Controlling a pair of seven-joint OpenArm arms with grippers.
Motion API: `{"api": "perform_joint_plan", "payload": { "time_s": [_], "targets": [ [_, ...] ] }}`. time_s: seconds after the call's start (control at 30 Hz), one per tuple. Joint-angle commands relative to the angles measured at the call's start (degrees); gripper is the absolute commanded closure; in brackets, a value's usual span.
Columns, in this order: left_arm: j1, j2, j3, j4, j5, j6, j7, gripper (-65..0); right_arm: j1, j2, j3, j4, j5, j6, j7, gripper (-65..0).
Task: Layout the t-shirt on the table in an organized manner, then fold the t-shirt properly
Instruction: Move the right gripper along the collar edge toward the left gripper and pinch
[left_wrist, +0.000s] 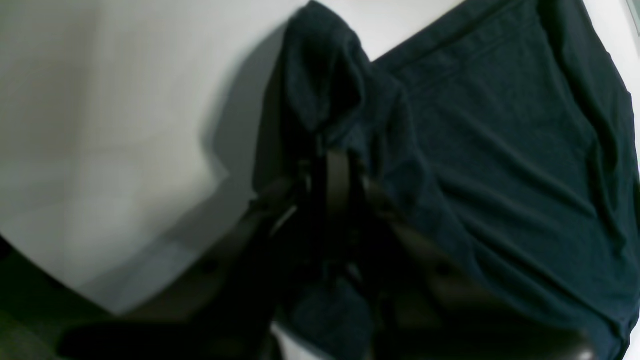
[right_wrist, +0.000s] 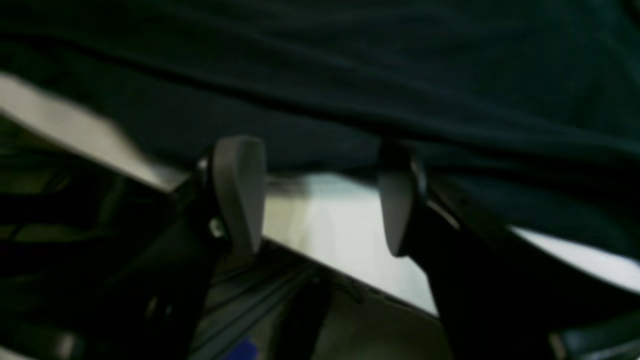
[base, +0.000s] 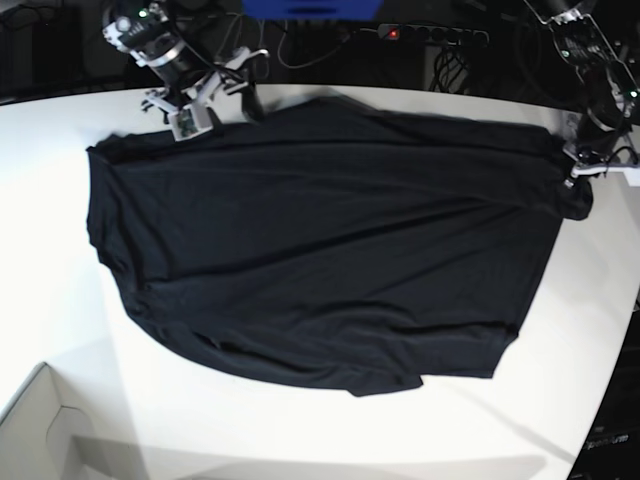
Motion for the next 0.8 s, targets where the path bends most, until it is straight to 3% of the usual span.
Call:
{"api": "perform_joint_plan", "payload": {
  "time_s": [0.0,0.27,0.6,0.67,0.77],
  "targets": [
    [-0.26,-0.89,-0.22,1.05,-0.69,-0.16,-0.76,-0.1,-0.36,-0.08,-1.07,-0.50,0.98,-0.03,1.04,-36.2],
    [-0.17,-0.89,-0.22,1.05,-0.69,-0.16,-0.76,-0.1,1.49,-0.08,-4.67,-10.00,0.98,-0.03,1.48,-36.2],
    [-0.17,-0.89,-0.22,1.05,-0.69,-0.16,-0.76,-0.1,3.69,-0.08,-6.61,-11.93,1.15,-0.03,1.12,-35.7],
    [-0.17,-0.89,-0.22,1.05,-0.69,-0.16,-0.76,-0.1,3.69,-0.08,-7.49,-12.02,1.15,-0.03,1.12,-32.4],
    [-0.17,-0.89,-0.22,1.05,-0.69,-0.16,-0.76,-0.1,3.69,0.01,-8.63,-12.02,1.15,-0.03,1.12,-19.5]
  ]
}}
